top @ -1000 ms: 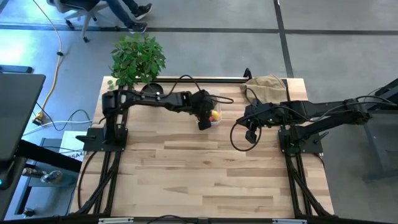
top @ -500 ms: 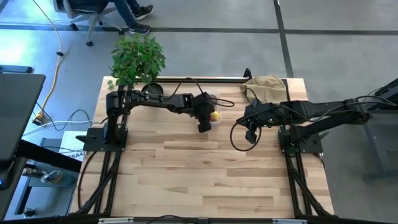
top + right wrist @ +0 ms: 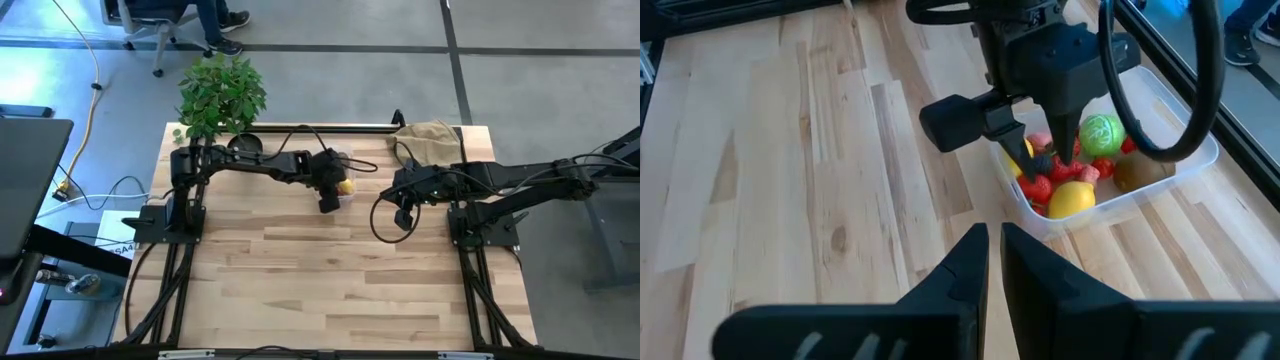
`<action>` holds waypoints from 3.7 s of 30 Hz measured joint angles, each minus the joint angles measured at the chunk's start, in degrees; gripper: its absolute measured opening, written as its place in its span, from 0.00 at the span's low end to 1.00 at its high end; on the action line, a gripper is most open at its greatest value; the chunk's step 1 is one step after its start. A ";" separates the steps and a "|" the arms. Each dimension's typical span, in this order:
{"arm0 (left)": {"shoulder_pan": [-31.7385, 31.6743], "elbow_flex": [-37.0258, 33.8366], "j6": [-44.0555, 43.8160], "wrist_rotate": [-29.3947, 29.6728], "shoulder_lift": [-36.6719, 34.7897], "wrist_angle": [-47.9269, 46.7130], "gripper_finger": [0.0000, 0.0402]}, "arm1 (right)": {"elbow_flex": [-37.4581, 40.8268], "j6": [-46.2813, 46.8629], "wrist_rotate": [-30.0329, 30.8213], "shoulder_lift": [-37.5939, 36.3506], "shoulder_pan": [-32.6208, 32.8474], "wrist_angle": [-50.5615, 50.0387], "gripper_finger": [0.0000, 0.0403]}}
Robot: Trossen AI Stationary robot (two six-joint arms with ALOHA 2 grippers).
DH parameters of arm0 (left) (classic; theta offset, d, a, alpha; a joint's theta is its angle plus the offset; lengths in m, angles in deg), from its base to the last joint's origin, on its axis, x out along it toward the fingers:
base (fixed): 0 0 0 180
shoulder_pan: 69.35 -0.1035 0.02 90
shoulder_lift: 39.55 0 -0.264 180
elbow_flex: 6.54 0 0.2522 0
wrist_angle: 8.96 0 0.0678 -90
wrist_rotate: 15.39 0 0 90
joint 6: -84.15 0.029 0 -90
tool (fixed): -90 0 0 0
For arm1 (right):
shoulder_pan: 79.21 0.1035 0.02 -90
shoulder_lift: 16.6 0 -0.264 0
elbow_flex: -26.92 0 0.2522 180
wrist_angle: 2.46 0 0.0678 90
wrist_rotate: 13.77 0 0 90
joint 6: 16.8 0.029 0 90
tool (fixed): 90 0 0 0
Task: Pick and placing Produce into tupperware
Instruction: Return to Home Position
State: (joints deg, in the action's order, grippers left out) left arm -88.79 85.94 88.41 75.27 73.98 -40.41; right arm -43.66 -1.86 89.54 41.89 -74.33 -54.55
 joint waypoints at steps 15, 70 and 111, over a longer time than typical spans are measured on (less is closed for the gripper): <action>3.47 5.80 3.81 4.35 -7.90 -5.97 0.33 | 0.00 0.00 -0.01 0.01 0.01 0.01 0.06; 13.81 -25.87 16.45 7.98 -77.41 4.07 0.00 | -0.02 0.02 -0.21 0.00 0.00 -0.01 0.06; 13.81 -65.74 4.58 11.93 -112.23 26.05 0.00 | -0.01 -2.66 -0.16 0.01 -0.01 -0.01 0.06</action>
State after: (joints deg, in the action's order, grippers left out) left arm -74.98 20.20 93.00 87.21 -38.25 -14.36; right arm -43.67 -4.52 89.38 41.90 -74.34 -54.57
